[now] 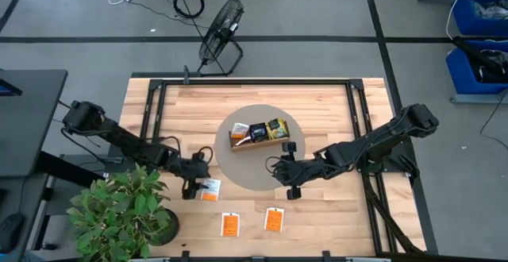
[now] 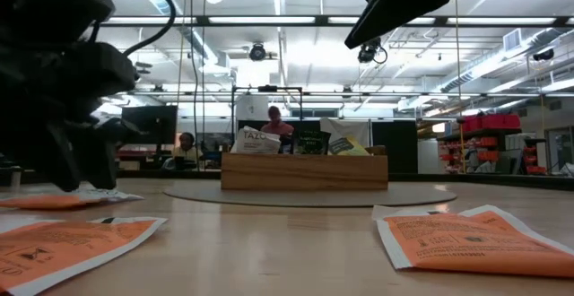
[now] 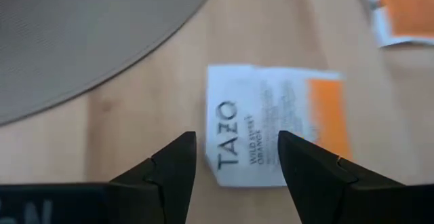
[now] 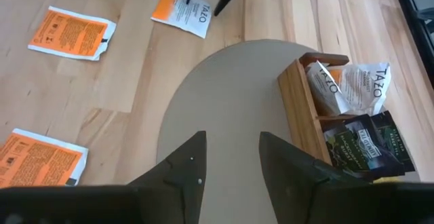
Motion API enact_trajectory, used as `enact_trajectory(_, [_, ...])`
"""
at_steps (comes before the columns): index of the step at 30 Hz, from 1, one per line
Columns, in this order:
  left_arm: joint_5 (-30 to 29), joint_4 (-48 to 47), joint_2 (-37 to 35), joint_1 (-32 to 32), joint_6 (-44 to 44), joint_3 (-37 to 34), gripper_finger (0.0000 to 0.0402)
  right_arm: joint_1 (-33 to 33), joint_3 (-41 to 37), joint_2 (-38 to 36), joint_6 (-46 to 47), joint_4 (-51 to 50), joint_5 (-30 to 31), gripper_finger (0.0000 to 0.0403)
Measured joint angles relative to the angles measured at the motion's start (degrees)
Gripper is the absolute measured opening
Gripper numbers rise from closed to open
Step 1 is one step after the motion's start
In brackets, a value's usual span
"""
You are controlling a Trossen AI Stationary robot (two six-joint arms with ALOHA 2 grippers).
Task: Pick & Place Tea
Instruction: Put the white tea bag into the left section of the wooden organizer
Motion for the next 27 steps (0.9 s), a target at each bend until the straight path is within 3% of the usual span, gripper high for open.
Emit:
enact_trajectory(5, [-6.1,-1.5,0.0,-1.9,-0.6,0.0,0.0213,-0.1,0.0,0.0,0.0,0.2,0.0,0.0144])
enact_trajectory(17, [-6.4,-1.6,0.3,-2.1,-1.3,-0.2,0.0205,-0.1,0.0,0.0,-0.1,1.0,0.0,0.0144])
enact_trajectory(27, [-6.8,-0.4,3.8,-1.9,-2.9,-0.1,0.015,-0.1,0.0,0.0,-0.8,1.6,0.0,0.0144])
